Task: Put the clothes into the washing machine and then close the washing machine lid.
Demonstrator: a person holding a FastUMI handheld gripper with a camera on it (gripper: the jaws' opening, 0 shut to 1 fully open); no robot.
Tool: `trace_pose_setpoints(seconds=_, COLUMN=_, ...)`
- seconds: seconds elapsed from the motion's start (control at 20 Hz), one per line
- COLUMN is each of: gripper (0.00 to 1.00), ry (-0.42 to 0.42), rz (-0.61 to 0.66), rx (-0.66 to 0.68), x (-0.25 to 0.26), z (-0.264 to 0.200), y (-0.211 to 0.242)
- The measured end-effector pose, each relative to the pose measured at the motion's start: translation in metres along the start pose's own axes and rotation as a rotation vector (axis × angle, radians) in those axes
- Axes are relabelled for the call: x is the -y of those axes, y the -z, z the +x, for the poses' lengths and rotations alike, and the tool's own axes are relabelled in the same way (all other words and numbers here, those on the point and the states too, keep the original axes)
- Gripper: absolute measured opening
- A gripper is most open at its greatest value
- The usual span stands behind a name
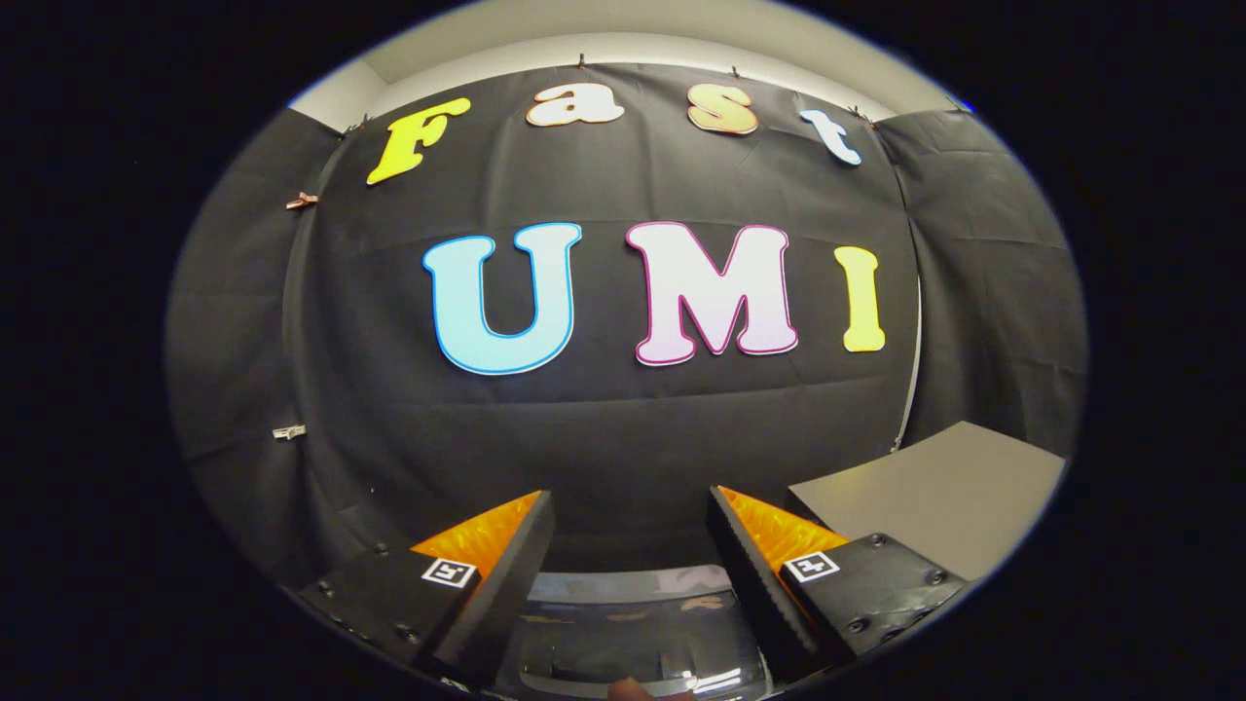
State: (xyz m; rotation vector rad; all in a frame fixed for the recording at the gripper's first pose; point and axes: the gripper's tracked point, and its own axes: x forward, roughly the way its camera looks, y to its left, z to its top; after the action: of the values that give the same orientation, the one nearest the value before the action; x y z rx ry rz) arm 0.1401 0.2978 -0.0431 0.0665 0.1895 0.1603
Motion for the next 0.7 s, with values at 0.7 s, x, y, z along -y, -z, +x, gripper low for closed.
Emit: trace_pose_setpoints(seconds=0.7, gripper=0.98, ry=-0.047, rz=-0.055, rx=0.186, x=0.018, z=-0.124, y=-0.071)
